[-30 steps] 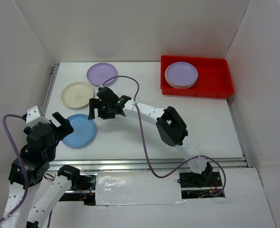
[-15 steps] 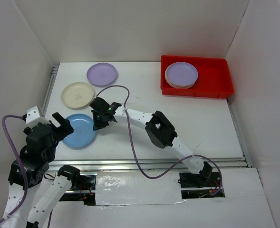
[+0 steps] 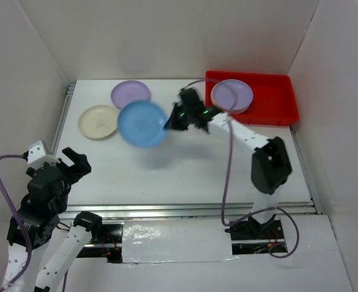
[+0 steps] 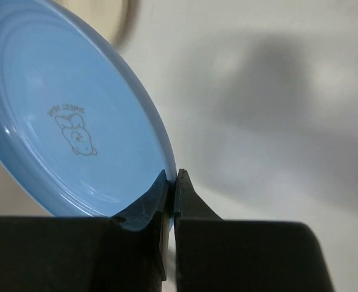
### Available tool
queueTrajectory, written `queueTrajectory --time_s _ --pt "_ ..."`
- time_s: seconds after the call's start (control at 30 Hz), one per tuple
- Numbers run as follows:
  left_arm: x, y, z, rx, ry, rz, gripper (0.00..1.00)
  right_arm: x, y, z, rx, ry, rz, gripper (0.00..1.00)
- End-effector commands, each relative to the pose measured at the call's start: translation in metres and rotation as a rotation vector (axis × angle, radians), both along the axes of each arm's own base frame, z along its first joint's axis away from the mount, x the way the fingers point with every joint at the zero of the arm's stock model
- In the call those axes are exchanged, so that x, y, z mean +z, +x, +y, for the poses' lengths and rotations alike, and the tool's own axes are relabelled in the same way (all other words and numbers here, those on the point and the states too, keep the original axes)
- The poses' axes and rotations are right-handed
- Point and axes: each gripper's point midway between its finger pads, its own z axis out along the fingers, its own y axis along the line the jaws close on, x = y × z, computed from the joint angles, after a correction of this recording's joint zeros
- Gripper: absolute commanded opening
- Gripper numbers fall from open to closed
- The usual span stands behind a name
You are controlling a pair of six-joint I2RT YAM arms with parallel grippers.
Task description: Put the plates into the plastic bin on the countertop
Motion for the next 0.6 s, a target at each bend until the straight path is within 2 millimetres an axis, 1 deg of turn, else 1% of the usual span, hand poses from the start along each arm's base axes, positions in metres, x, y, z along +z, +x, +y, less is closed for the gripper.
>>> queueTrajectory --time_s 0.0,0.03,0.07,0.1,0.13,0.17,0.2,0.23,0.27,0.33,0.37,0.47,0.5,0.57 --pt "0.006 0.005 -0.002 -0.001 -0.012 -0.04 0.99 0.054 0.089 -0.13 -0.337 -0.022 -0.123 0.0" --pt "0.005 0.006 -0.002 -0.008 -0.006 -0.032 0.99 0.052 0.116 -0.187 -0.456 -0.037 -0.11 0.0" --pt "0.005 0.008 -0.005 -0.02 -0.007 -0.032 0.99 0.051 0.135 -0.21 -0.509 -0.045 -0.102 0.0" --pt "0.004 0.009 -0.006 -0.024 -0.004 -0.025 0.99 0.042 0.143 -0.236 -0.56 -0.068 -0.064 0.0" --pt "0.004 0.01 -0.006 -0.027 -0.003 -0.021 0.99 0.056 0.163 -0.279 -0.645 -0.061 -0.081 0.0" --pt "0.003 0.011 -0.008 -0.033 -0.003 -0.015 0.99 0.035 0.174 -0.3 -0.687 -0.087 -0.036 0.0" --pt "0.003 0.011 -0.008 -0.034 0.0 -0.012 0.99 0.028 0.178 -0.316 -0.717 -0.106 -0.008 0.0" --pt "0.003 0.011 -0.008 -0.036 -0.002 -0.012 0.99 0.038 0.188 -0.351 -0.79 -0.102 -0.025 0.0" --pt "0.002 0.011 -0.009 -0.041 0.001 -0.011 0.99 0.022 0.193 -0.363 -0.81 -0.113 0.007 0.0" --pt "0.003 0.012 -0.01 -0.044 -0.003 -0.016 0.99 0.023 0.202 -0.381 -0.833 -0.094 -0.009 0.0" --pt "0.003 0.011 -0.01 -0.048 -0.003 -0.017 0.99 0.016 0.206 -0.391 -0.846 -0.093 0.003 0.0" --pt "0.002 0.012 -0.011 -0.05 0.0 -0.012 0.99 0.014 0.215 -0.406 -0.868 -0.093 -0.001 0.0" --pt "0.002 0.013 -0.011 -0.052 0.002 -0.013 0.99 0.011 0.216 -0.409 -0.872 -0.091 0.01 0.0" --pt "0.001 0.016 -0.013 -0.057 0.005 -0.002 0.99 0.011 0.219 -0.413 -0.872 -0.081 0.01 0.0"
